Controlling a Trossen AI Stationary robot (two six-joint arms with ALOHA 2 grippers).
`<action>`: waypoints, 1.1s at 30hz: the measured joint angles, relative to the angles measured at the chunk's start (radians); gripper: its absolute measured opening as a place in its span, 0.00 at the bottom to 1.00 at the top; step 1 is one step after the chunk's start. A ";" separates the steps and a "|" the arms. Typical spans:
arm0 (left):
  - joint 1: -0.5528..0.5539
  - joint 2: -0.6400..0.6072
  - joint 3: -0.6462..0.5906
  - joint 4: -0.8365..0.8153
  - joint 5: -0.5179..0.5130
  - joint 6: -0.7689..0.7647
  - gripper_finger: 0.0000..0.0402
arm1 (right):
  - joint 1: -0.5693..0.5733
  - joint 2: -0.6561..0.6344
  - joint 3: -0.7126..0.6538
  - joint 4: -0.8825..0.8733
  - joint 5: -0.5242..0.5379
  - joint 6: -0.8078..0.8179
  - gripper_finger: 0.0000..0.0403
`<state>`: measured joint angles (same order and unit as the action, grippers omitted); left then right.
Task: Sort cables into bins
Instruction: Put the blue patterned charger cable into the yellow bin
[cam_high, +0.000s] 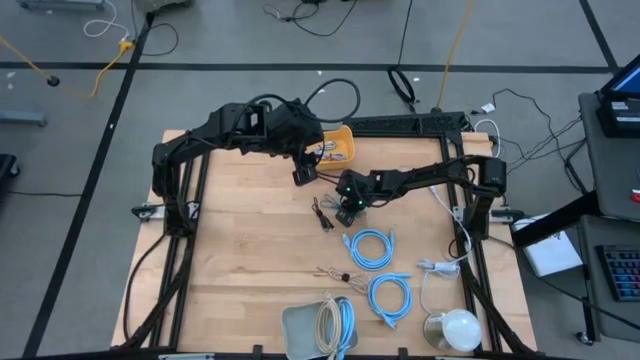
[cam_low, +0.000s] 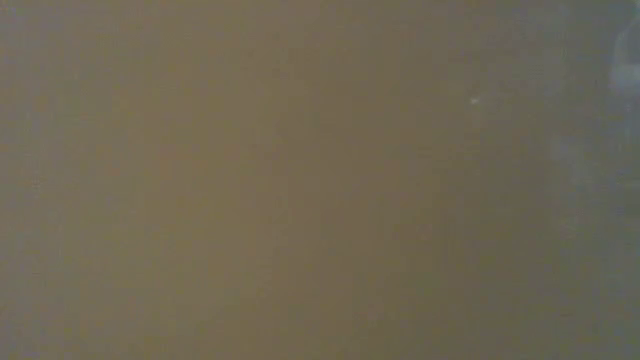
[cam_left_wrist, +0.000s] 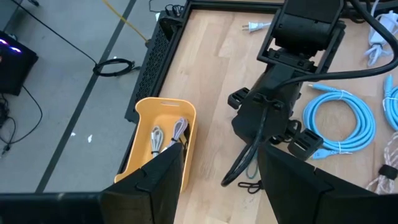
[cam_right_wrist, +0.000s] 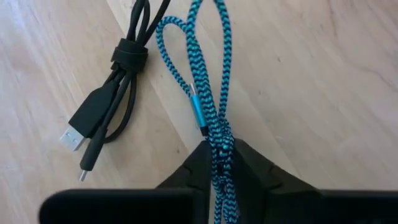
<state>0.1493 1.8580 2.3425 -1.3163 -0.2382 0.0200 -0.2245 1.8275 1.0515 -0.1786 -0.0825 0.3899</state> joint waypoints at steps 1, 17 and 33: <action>0.000 0.000 0.000 -0.001 0.000 0.000 0.53 | 0.000 0.000 0.000 0.000 0.000 -0.001 0.07; -0.002 0.001 0.000 -0.077 -0.044 -0.009 0.53 | -0.032 -0.210 0.065 -0.149 0.122 -0.125 0.06; -0.004 0.001 0.000 -0.144 -0.045 -0.059 0.53 | -0.368 -0.103 0.478 -0.413 0.158 -0.498 0.06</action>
<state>0.1453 1.8587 2.3425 -1.4599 -0.2832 -0.0385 -0.5920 1.7249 1.5298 -0.5915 0.0757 -0.1083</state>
